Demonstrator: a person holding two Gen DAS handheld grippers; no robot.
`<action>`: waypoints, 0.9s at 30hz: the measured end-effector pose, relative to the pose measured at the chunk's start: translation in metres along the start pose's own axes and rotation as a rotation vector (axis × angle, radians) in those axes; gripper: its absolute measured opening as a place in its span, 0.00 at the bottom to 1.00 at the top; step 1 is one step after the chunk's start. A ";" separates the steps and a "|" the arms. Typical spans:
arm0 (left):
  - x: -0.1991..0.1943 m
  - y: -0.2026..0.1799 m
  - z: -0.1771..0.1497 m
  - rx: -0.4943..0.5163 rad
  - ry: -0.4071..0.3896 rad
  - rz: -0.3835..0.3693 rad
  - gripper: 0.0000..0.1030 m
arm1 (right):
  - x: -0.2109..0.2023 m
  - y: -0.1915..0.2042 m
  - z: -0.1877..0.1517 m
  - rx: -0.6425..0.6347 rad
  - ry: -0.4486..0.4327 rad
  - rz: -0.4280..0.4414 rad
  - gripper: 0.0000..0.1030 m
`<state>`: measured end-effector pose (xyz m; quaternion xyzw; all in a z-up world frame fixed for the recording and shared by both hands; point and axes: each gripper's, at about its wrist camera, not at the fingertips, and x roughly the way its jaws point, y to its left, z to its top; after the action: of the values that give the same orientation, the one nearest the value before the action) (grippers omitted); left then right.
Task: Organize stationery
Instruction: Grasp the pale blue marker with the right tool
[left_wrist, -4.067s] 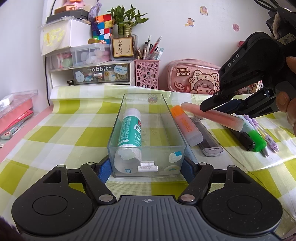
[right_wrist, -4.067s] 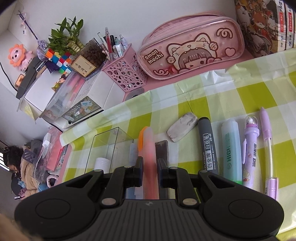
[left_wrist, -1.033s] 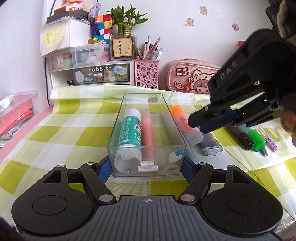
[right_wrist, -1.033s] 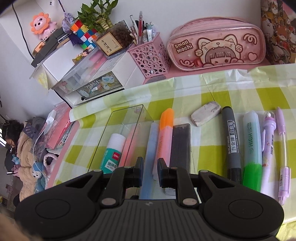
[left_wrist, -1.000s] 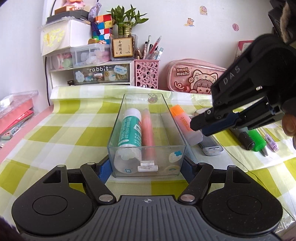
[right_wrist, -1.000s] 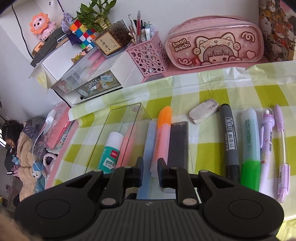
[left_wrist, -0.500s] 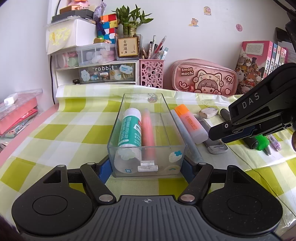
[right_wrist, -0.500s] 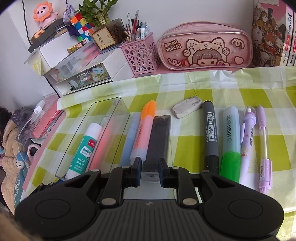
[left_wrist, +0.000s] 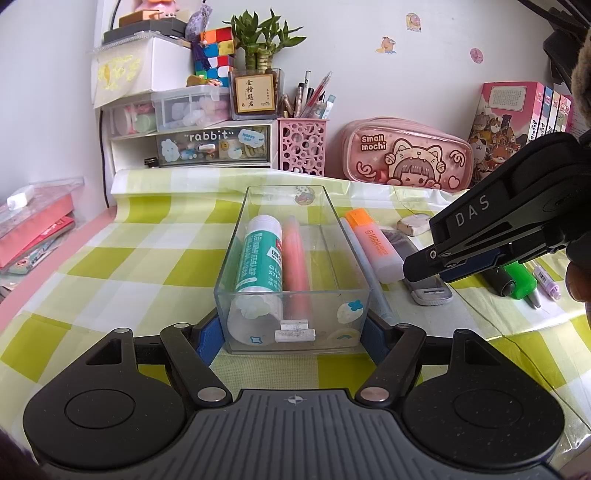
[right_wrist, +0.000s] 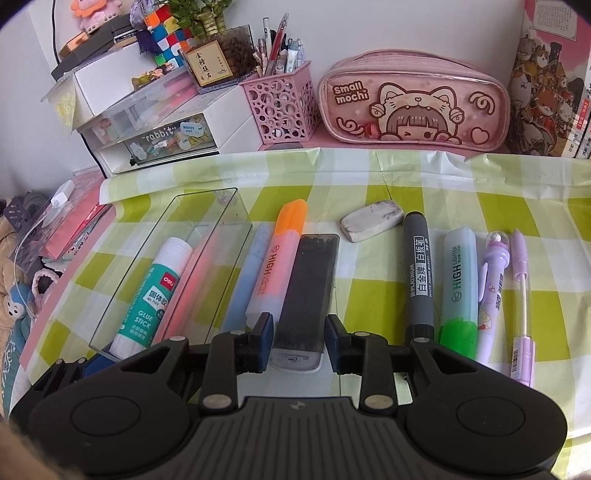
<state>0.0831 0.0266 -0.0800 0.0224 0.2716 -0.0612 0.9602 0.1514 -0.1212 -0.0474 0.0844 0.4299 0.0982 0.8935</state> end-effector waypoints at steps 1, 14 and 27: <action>0.000 0.000 0.000 0.000 0.000 0.000 0.70 | 0.002 0.001 0.000 -0.012 0.003 -0.008 0.24; 0.000 0.000 0.000 0.000 0.000 0.001 0.70 | 0.004 0.004 0.004 -0.026 -0.002 -0.032 0.25; 0.000 0.000 0.000 0.000 0.001 -0.002 0.70 | 0.011 0.040 0.009 -0.094 0.088 0.090 0.22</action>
<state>0.0830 0.0268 -0.0796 0.0221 0.2720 -0.0619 0.9601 0.1613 -0.0808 -0.0411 0.0575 0.4594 0.1621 0.8714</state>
